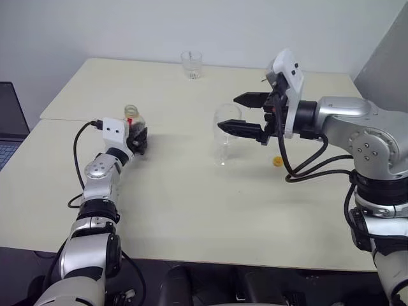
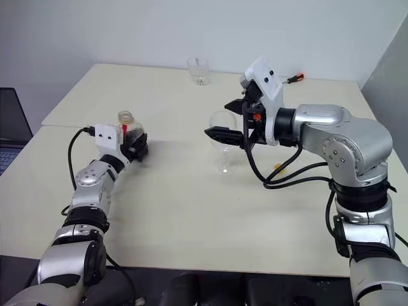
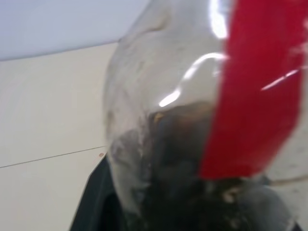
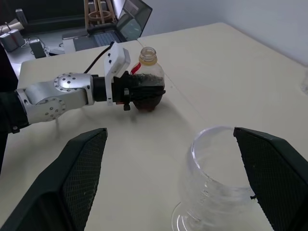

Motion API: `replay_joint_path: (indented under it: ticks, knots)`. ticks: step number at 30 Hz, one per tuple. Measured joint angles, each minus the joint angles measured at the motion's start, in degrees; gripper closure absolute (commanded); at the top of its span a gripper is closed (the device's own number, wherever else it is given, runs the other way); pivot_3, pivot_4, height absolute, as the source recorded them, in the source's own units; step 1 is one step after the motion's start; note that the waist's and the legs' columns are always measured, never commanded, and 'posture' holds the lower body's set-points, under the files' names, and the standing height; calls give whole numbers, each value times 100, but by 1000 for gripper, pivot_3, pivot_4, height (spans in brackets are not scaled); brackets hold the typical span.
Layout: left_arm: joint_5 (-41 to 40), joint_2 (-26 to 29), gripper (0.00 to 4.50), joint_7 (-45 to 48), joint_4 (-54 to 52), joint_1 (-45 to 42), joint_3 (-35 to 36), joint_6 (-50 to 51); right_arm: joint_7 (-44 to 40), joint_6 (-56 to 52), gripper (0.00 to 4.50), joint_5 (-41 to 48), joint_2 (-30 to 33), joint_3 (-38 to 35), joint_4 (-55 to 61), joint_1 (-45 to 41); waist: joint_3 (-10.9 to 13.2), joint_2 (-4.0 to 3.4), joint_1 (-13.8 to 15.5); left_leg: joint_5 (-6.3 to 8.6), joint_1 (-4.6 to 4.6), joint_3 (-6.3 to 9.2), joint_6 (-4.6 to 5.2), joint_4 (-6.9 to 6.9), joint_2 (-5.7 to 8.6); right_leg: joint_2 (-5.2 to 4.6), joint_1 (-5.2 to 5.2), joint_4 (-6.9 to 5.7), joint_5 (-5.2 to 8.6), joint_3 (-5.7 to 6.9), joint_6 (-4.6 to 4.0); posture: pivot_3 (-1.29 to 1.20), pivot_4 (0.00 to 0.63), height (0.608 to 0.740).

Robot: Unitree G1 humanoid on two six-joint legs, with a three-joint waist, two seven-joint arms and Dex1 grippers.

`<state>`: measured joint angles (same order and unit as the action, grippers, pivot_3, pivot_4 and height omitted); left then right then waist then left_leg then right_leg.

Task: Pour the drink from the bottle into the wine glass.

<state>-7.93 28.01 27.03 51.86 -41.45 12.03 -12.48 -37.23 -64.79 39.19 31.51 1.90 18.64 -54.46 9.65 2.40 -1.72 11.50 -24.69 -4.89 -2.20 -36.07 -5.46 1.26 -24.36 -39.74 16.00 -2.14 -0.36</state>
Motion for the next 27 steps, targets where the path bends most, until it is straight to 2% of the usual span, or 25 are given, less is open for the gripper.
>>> replay_joint_path:
  ticks: [2, 5, 12, 18, 24, 27]
  knots:
    - [-5, 7, 3650, 24, 28, -31, 7, 2, 19, -24, 0, 32, 40, -65, 65, 66, 0, 1, 1, 0, -2, 2, 0, -1, 0, 0, 0, 0, 0, 4, 0, 0, 150, 740]
    - [-2, 68, 3653, 164, 26, -160, -17, 69, 147, -92, 0, 37, 156, -169, 190, 257, 3, 5, 3, 0, -7, 5, 0, -2, 0, 0, -3, 0, 0, 8, 0, 0, 150, 740]
    - [358, 179, 3654, 552, 43, -1429, -495, -1, 527, -348, 0, 169, 410, -771, 735, 804, 4, 6, 42, 0, -15, 6, -1, 0, 10, 10, -2, 11, 4, 9, 7, 0, 150, 740]
    - [824, -126, 3655, 879, 244, -2102, -1118, -765, 781, -534, 0, 693, 442, -1462, 1713, 1732, 4, 6, 42, 0, -16, -1, -1, 0, 12, 6, 4, 30, 10, 1, 19, 0, 150, 740]
    - [1421, -205, 3657, 856, 814, -2379, -1640, -1551, 1042, -186, 0, 856, 392, -1624, 2527, 2675, 6, 5, -21, 0, -14, 7, 0, 3, 3, 28, -1, 23, 15, -4, 27, 0, 150, 740]
    - [1716, -194, 3691, 773, 1032, -2582, -1837, -2024, 1182, 185, 0, 671, 345, -1405, 2746, 3158, 6, 5, -6, 0, -14, 9, 0, 0, 5, 28, 1, 20, 19, -2, 32, 0, 150, 740]
